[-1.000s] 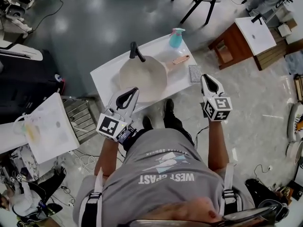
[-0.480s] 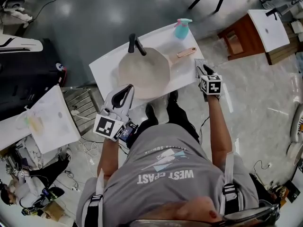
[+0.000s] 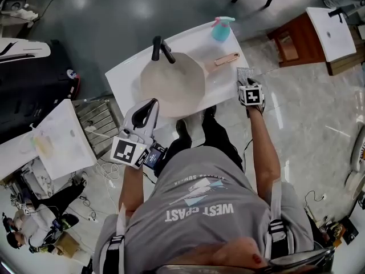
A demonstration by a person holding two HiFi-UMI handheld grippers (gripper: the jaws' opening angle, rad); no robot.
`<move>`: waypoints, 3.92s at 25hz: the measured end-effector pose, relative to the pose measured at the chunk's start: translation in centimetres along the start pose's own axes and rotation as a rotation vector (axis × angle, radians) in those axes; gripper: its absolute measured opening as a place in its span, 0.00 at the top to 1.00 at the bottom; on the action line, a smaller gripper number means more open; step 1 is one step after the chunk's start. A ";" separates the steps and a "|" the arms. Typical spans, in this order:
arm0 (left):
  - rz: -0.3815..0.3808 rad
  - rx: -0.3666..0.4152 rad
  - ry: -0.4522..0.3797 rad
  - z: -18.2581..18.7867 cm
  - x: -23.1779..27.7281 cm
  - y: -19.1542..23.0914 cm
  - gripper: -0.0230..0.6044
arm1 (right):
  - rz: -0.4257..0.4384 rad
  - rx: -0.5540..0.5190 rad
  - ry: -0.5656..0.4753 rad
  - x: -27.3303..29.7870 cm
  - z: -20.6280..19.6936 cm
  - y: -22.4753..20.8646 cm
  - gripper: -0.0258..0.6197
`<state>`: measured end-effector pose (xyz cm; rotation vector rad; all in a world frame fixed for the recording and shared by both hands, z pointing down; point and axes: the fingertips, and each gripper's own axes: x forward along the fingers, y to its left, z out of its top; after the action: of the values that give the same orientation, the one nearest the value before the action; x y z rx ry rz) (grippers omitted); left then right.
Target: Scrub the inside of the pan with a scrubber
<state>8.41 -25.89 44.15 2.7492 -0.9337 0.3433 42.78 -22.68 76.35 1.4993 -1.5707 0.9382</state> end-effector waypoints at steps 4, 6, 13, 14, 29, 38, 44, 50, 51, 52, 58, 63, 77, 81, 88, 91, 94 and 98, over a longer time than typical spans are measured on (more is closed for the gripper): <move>-0.005 -0.005 0.005 -0.3 0.8 -0.2 0.96 | -0.016 -0.019 0.012 1.1 -0.4 0.0 0.65; -0.006 -0.007 0.005 -0.4 1.1 -0.1 0.96 | -0.018 -0.027 0.023 1.2 -0.4 -0.1 0.67; -0.006 -0.014 -0.003 -0.4 1.0 0.1 0.96 | 0.007 -0.029 0.042 1.1 -0.6 0.3 0.83; -0.004 -0.014 -0.005 -0.4 0.9 0.2 0.96 | 0.005 -0.027 0.037 1.0 -0.6 0.3 0.86; 0.079 -0.047 -0.045 -1.1 -4.0 3.4 0.96 | 0.175 -0.124 -0.142 -3.8 7.1 12.5 0.92; 0.190 -0.086 -0.053 -2.9 -9.1 6.4 0.96 | 0.359 -0.288 -0.105 0.2 11.4 26.5 0.91; 0.257 -0.118 -0.038 -4.8 -12.2 8.2 0.96 | 0.359 -0.350 -0.039 5.7 12.8 31.3 0.91; 0.305 -0.147 -0.026 -6.5 -14.4 9.6 0.96 | 0.421 -0.501 -0.095 6.8 14.0 37.8 0.90; 0.310 -0.151 -0.026 -6.7 -14.6 9.8 0.96 | 0.443 -0.530 -0.102 6.6 13.7 39.0 0.90; 0.314 -0.154 -0.026 -6.8 -14.7 10.0 0.96 | 0.461 -0.559 -0.105 6.2 13.3 40.0 0.90; 0.311 -0.165 -0.043 -6.8 -14.6 10.6 0.96 | 0.534 -0.766 -0.075 3.5 8.4 42.9 0.91; 0.285 -0.162 -0.060 -6.3 -13.2 10.7 0.96 | 0.584 -0.909 0.085 2.0 2.2 41.4 0.91; 0.267 -0.163 -0.047 -6.2 -11.0 11.1 0.96 | 0.269 -0.819 0.180 6.6 6.2 27.4 0.92; 0.277 -0.169 -0.039 -6.3 -11.4 11.4 0.96 | 0.228 -0.774 0.106 8.4 10.0 28.1 0.92; 0.291 -0.179 -0.035 -6.8 -11.9 11.9 0.96 | 0.373 -0.769 0.015 8.9 11.9 36.0 0.93; 0.292 -0.182 -0.034 -7.0 -12.1 12.1 0.96 | 0.446 -0.839 -0.005 7.4 10.9 39.6 0.93; 0.290 -0.183 -0.041 -6.9 -12.2 12.3 0.96 | 0.516 -0.902 0.011 5.6 8.6 41.7 0.93; 0.276 -0.177 -0.049 -6.6 -11.9 12.4 0.96 | 0.587 -0.994 0.098 3.2 3.5 42.1 0.93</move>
<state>-9.42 -26.98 48.57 2.4814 -1.2944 0.2263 0.48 -25.45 77.31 0.3012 -1.9959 0.3614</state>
